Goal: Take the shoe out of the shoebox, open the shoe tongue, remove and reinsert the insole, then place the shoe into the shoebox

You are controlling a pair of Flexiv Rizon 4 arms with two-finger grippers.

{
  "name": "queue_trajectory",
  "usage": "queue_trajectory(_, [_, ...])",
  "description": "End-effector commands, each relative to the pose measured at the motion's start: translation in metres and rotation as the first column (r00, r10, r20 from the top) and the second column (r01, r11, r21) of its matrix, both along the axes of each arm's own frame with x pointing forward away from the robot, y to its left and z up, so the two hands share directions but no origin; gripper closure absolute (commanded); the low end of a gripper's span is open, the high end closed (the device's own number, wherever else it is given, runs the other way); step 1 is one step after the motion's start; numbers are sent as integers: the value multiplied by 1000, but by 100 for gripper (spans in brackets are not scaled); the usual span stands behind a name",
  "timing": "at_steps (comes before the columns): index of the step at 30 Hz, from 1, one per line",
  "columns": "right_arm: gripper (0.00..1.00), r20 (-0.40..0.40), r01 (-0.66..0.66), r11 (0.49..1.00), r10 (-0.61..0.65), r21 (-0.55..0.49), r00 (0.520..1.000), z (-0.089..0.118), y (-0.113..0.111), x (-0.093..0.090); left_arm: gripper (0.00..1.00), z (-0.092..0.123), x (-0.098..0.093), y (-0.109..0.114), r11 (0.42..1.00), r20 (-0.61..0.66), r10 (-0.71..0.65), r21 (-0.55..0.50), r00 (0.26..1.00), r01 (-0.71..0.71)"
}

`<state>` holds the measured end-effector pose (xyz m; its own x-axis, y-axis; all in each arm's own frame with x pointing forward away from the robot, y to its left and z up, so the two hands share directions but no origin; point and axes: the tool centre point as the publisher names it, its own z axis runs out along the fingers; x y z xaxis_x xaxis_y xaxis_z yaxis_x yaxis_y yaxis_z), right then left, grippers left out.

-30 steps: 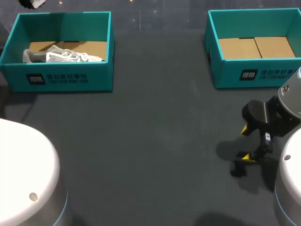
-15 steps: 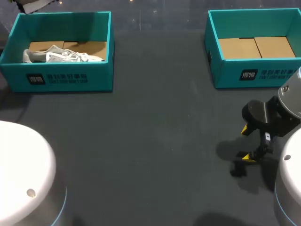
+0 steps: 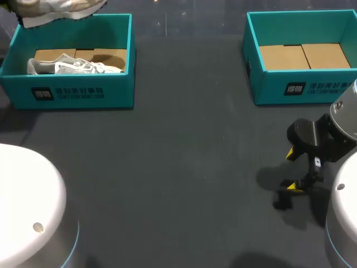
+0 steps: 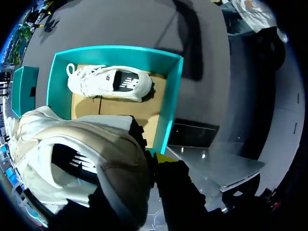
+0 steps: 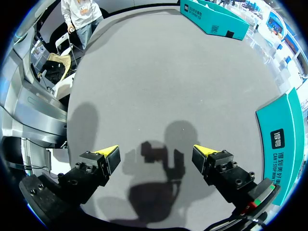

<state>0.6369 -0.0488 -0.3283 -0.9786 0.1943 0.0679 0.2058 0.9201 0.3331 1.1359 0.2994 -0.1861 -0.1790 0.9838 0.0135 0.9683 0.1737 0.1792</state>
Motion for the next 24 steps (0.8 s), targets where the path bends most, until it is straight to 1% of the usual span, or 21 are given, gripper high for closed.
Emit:
queue_trajectory(1, [0, 4, 1, 1000, -1, -1, 1000, 0, -1, -3, 100, -16, 5, -2, 995, 4, -65, 80, 998, 64])
queue_trajectory(17, [0, 4, 1, 1000, -1, -1, 1000, 0, -1, -3, 100, -16, 5, -2, 995, 4, -65, 80, 998, 64])
queue_trajectory(20, [0, 4, 1, 1000, -1, -1, 1000, 0, -1, -3, 100, -29, 11, -4, 992, -28, -91, 90, 995, 93])
queue_trajectory(24, [0, 4, 1, 1000, -1, -1, 1000, 0, -1, -3, 100, -48, 19, -1, 988, -66, -103, 112, 993, 109])
